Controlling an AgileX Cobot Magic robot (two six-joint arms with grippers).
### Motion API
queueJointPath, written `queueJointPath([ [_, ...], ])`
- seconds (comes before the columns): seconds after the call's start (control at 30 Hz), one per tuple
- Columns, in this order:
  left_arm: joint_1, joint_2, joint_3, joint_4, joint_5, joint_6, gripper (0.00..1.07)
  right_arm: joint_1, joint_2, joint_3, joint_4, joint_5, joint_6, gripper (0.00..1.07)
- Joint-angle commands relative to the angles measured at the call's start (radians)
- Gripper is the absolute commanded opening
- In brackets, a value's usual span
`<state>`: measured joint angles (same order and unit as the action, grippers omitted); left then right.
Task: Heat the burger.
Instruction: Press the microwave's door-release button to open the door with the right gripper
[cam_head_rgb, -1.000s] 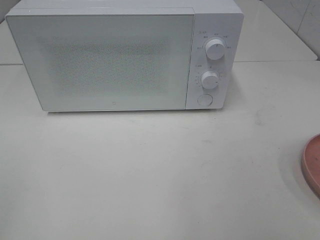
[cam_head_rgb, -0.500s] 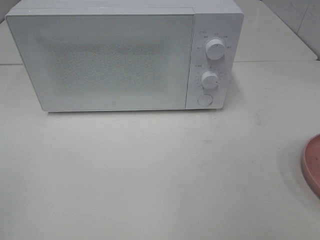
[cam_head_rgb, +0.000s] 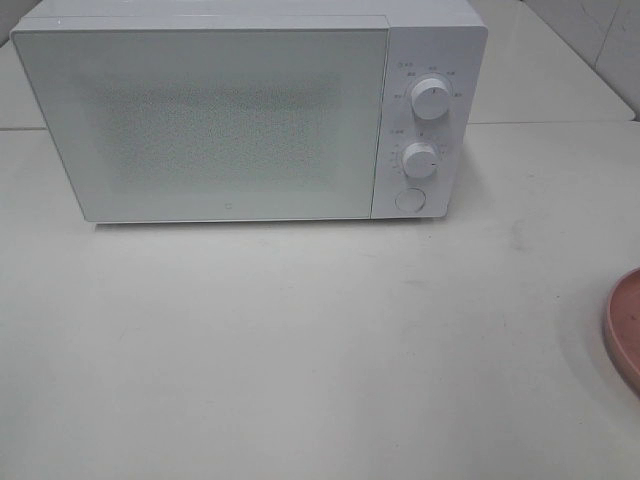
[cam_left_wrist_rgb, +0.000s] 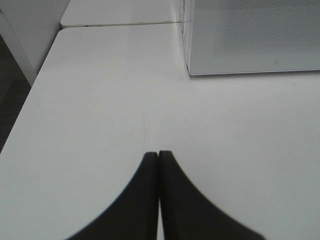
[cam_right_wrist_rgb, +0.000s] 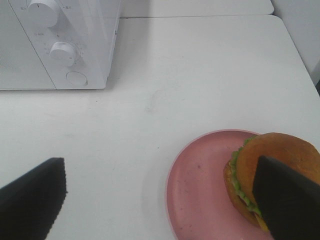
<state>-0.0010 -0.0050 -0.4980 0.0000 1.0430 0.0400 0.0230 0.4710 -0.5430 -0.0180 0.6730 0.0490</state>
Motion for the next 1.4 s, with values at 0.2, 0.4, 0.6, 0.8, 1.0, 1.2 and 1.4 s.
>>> queueJointPath([
  [0.2, 0.002, -0.027, 0.002, 0.000, -0.006, -0.001, 0.00, 0.003, 0.159, -0.010, -0.001, -0.156, -0.002, 0.94],
  [0.4, 0.002, -0.027, 0.002, 0.000, -0.006, -0.001, 0.00, 0.003, 0.250, -0.010, 0.002, -0.240, -0.002, 0.92],
  [0.6, 0.002, -0.027, 0.002, 0.000, -0.006, -0.001, 0.00, 0.003, 0.351, -0.010, 0.002, -0.341, -0.002, 0.90],
  [0.8, 0.002, -0.027, 0.002, 0.000, -0.006, -0.001, 0.00, 0.003, 0.443, -0.010, 0.007, -0.456, 0.011, 0.89],
  [1.0, 0.002, -0.026, 0.002, 0.000, -0.006, -0.001, 0.00, 0.003, 0.516, -0.004, 0.002, -0.624, 0.036, 0.87],
  [1.2, 0.002, -0.026, 0.002, 0.000, -0.006, -0.001, 0.00, 0.003, 0.554, 0.043, 0.002, -0.789, 0.032, 0.86],
  [1.4, 0.002, -0.026, 0.002, 0.000, -0.006, -0.001, 0.00, 0.005, 0.557, 0.126, 0.051, -0.976, -0.006, 0.85],
])
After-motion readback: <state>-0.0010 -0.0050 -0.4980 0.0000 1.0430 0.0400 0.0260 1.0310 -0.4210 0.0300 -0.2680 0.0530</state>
